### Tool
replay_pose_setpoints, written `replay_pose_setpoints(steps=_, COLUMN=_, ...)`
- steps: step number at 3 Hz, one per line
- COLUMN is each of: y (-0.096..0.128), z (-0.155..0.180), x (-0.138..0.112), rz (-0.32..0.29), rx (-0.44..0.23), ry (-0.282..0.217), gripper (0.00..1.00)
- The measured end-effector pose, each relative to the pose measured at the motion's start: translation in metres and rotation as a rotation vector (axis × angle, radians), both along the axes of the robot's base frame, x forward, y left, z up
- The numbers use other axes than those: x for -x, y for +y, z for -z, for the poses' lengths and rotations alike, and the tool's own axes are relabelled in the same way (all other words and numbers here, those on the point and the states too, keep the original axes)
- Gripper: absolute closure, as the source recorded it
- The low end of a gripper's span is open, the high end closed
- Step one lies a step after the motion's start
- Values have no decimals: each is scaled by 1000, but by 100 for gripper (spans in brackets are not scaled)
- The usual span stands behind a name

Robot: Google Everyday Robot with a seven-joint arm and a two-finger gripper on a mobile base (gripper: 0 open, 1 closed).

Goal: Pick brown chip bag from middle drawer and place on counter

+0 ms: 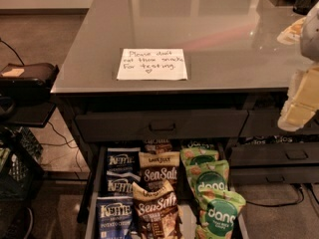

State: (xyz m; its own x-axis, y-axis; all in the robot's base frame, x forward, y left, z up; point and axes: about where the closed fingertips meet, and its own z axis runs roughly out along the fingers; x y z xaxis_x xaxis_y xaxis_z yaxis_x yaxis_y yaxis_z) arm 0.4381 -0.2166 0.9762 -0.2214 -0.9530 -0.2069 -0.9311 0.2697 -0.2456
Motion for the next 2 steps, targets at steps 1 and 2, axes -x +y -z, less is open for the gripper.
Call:
replay_pose_setpoints(steps=1, y=0, z=0, x=0, rz=0, rx=-1, ry=-1, gripper=0)
replay_pose_setpoints(steps=2, y=5, z=24, x=3, rz=-3, rx=-67, ry=13, gripper=0)
